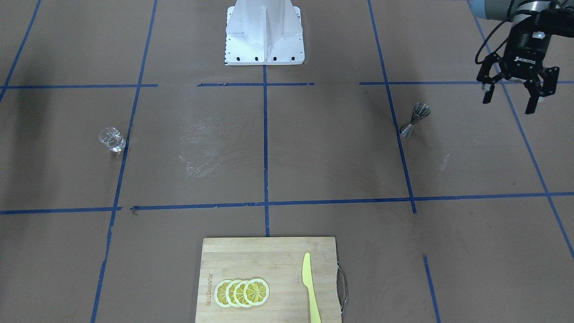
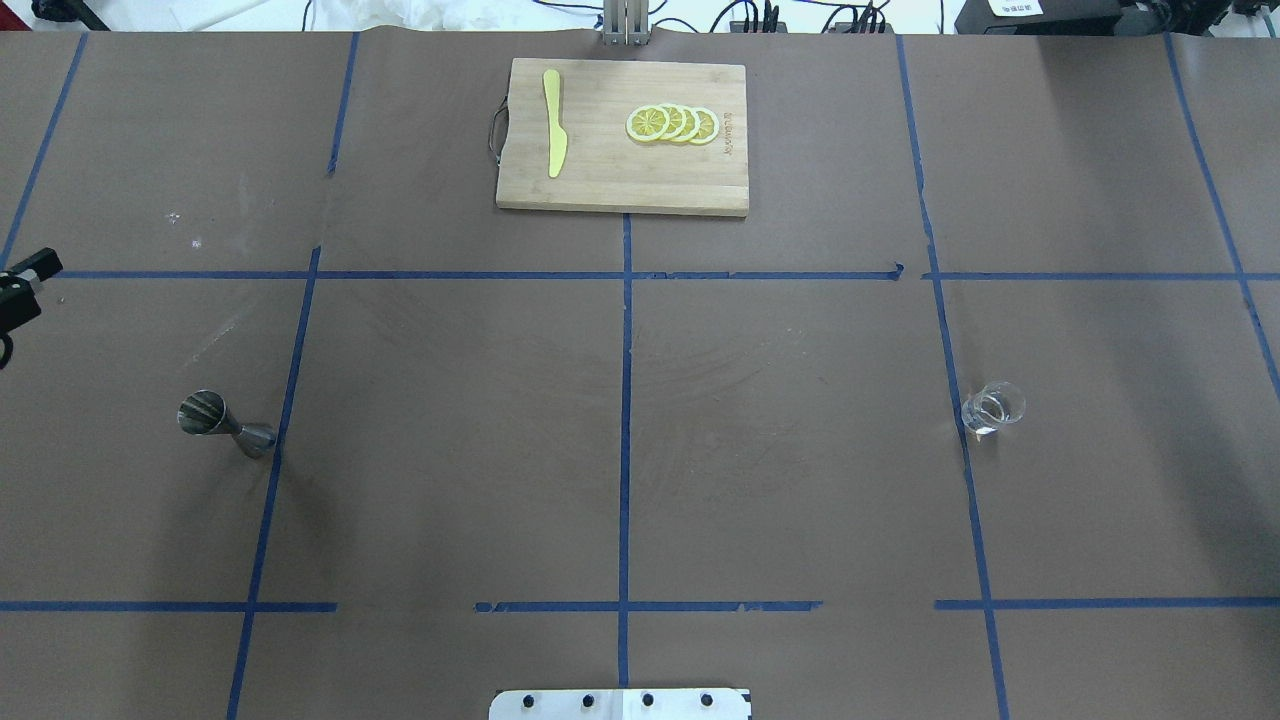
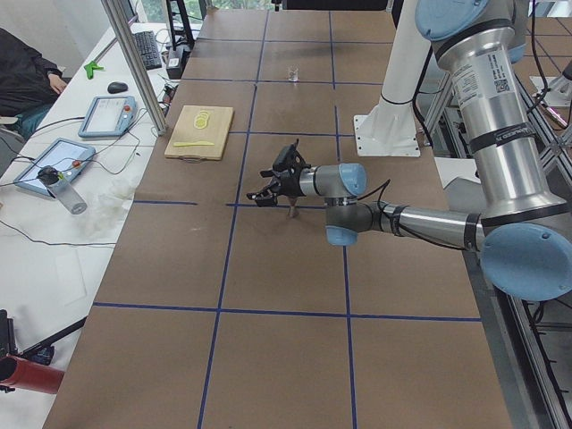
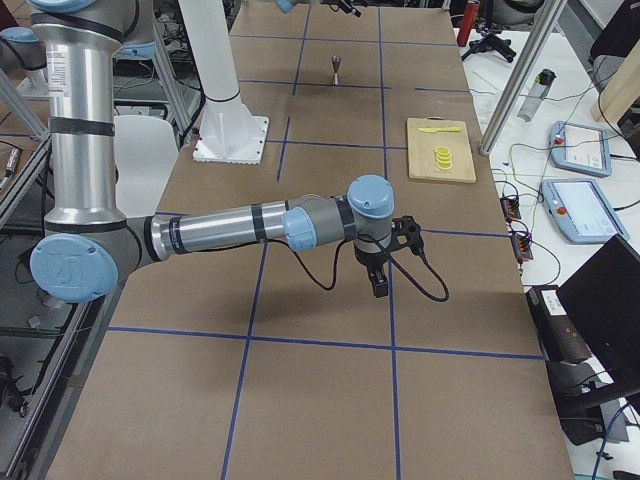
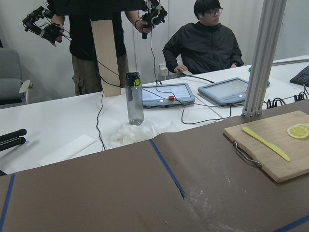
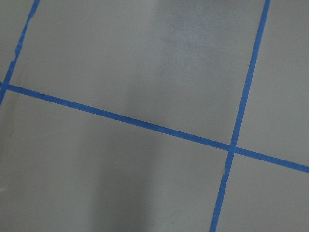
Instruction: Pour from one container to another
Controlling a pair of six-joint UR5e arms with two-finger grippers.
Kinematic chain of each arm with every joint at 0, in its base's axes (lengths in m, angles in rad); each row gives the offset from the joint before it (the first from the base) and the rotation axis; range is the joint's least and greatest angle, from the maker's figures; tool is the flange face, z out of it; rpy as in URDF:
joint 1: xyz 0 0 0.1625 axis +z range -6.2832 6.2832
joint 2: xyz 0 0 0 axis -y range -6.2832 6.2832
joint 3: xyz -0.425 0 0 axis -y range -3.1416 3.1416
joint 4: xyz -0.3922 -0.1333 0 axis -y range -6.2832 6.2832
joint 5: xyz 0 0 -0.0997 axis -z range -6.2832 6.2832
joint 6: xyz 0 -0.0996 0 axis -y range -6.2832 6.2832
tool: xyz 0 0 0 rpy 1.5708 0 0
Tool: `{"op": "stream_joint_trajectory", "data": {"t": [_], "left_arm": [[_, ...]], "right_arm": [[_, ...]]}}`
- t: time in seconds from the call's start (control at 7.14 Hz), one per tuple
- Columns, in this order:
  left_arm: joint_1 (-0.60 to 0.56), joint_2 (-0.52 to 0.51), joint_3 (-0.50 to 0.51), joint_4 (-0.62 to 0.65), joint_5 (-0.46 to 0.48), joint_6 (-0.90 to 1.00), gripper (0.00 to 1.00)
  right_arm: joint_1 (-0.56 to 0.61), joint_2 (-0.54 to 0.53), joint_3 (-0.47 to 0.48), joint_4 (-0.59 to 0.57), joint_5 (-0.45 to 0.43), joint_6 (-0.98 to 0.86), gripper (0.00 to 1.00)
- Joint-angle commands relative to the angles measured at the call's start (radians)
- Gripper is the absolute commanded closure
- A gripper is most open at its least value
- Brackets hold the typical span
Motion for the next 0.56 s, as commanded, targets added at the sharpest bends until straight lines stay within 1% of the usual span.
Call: {"op": "stream_joint_trajectory", "data": {"t": [0.0, 0.14, 0.28, 0.42], "left_arm": [[0.279, 0.005, 0.012, -0.012, 0.33, -0.024, 0.0], [0.323, 0.002, 0.031, -0.012, 0.347, -0.04, 0.0], [0.366, -0.01, 0.07, -0.011, 0.407, -0.057, 0.0], [0.424, -0.082, 0.112, -0.012, 0.474, -0.088, 0.0]], "right_arm": [[0.0, 0.0, -0.001, 0.0, -0.001, 0.0, 0.0], [0.0, 0.0, -0.001, 0.0, -0.001, 0.002, 0.0], [0.0, 0.0, -0.004, 0.0, -0.001, 0.002, 0.0], [0.001, 0.0, -0.004, 0.0, 0.0, 0.002, 0.0]]}}
